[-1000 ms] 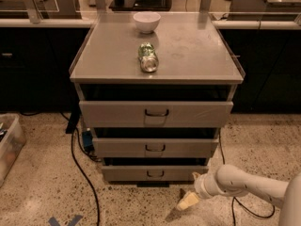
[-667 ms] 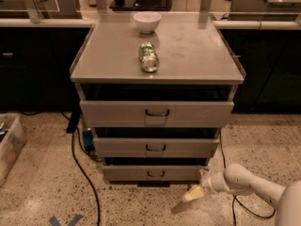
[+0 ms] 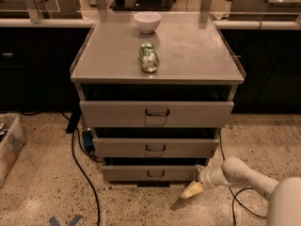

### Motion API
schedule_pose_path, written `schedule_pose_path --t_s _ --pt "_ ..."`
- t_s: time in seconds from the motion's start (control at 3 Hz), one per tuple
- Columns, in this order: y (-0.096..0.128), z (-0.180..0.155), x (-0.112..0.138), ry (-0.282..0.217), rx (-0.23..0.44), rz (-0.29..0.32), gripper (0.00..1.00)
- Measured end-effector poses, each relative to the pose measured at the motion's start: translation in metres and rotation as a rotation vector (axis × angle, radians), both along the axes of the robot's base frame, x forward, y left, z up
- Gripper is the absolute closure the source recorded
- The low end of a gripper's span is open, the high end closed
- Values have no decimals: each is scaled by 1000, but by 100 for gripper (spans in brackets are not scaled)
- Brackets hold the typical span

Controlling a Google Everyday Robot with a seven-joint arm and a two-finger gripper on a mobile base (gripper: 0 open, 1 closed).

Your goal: Open bottom drawer

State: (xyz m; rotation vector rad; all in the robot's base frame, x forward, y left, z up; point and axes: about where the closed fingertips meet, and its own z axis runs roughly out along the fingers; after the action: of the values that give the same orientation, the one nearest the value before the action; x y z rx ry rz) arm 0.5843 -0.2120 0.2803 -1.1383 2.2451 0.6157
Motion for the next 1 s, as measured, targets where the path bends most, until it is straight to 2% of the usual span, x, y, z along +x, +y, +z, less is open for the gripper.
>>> schedule_pose_path --t_s 0.33,0.67,1.0 --pt "18 -22 22 50 -31 170 0" --pt "31 -9 46 47 -34 228 0" --pt "31 -9 46 47 -34 228 0"
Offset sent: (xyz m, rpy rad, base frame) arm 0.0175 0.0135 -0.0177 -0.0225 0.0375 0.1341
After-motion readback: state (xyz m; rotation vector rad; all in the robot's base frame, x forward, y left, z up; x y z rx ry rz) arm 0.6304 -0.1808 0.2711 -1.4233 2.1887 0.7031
